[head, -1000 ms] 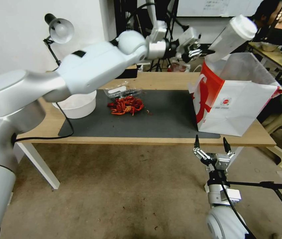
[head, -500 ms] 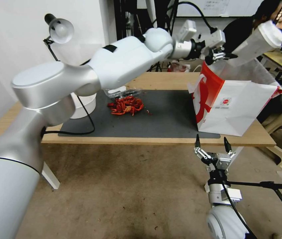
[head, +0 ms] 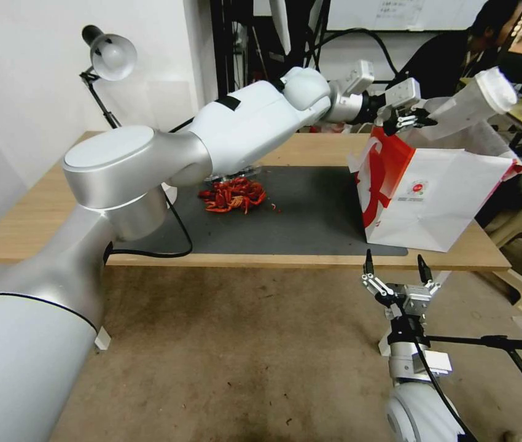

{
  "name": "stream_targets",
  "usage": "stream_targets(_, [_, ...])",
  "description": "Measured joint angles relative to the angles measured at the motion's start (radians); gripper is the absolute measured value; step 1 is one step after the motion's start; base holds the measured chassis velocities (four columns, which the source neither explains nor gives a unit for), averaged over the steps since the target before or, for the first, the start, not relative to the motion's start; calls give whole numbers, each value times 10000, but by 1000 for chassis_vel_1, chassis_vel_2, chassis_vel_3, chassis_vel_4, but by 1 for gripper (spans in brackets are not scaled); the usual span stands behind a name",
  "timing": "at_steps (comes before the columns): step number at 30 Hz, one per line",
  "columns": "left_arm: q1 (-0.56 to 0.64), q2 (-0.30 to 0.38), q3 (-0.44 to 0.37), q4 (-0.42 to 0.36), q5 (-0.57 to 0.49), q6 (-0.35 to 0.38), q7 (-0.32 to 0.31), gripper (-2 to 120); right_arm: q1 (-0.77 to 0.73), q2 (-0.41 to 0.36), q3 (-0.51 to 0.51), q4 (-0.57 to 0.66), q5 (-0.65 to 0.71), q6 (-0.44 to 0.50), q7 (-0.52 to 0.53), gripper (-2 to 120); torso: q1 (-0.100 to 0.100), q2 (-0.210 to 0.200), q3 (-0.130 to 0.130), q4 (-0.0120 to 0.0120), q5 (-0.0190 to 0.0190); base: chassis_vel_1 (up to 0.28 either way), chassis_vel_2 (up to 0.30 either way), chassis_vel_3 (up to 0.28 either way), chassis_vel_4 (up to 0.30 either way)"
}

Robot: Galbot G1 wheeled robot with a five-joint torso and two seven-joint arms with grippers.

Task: Pick up the trash from the table and place it into the takeout bag.

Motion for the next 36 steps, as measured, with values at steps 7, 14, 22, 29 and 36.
stream_targets(7, [15, 200, -71, -132, 2, 31, -56, 47, 45, -6, -3, 0, 1, -7, 2, 100, 0, 0, 0, -1, 0, 0, 0, 0, 0])
stream_targets(14, [309, 774, -504, -767, -520, 208, -731, 70, 41, -6, -1, -3, 1, -18, 7, 100, 0, 0, 0, -5, 0, 0, 0, 0, 0])
stream_targets(22, [792, 1976, -1323, -2056, -2374, 666, -2461, 97, 8, 3, 52, -3, 4, -25, 17, 100, 0, 0, 0, 1, -3, 0, 0, 0, 0])
stream_targets(29, [1626, 2936, -2275, -3386, -3424, 769, -4273, 100, -4, 14, 68, 40, -9, -79, 31, 100, -1, 0, 0, 0, -2, 0, 0, 0, 0])
stream_targets(36, [2562, 3799, -2924, -4604, -3468, 793, -5738, 100, -19, 12, 71, 78, -30, -104, 40, 100, 0, 0, 0, -3, -1, 0, 0, 0, 0])
